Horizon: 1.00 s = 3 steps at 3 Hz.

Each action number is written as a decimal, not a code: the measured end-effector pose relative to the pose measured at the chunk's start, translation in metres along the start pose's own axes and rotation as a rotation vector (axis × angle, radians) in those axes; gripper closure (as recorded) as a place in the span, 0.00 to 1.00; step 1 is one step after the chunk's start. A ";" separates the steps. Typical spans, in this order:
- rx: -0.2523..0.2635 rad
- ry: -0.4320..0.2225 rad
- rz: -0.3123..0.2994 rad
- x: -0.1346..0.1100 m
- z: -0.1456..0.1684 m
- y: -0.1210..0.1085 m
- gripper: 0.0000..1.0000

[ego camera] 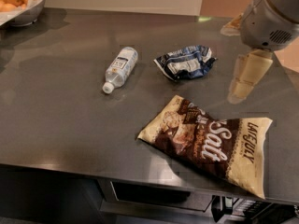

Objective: Pick blue plastic bottle

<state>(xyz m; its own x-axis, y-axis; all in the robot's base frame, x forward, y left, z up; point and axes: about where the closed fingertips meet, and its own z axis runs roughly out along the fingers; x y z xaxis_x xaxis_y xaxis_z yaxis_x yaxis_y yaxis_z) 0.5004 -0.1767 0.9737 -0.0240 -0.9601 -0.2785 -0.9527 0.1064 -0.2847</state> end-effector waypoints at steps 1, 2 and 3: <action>-0.024 -0.066 -0.088 -0.025 0.025 -0.031 0.00; -0.053 -0.119 -0.189 -0.058 0.054 -0.058 0.00; -0.089 -0.154 -0.311 -0.100 0.092 -0.087 0.00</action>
Offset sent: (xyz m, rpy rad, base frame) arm 0.1141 0.1054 -0.0276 0.0786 -0.0069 0.3651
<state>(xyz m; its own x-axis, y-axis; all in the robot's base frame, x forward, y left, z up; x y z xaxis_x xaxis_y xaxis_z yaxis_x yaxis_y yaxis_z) 0.6132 -0.0666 0.9420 0.3111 -0.8919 -0.3282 -0.9300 -0.2146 -0.2983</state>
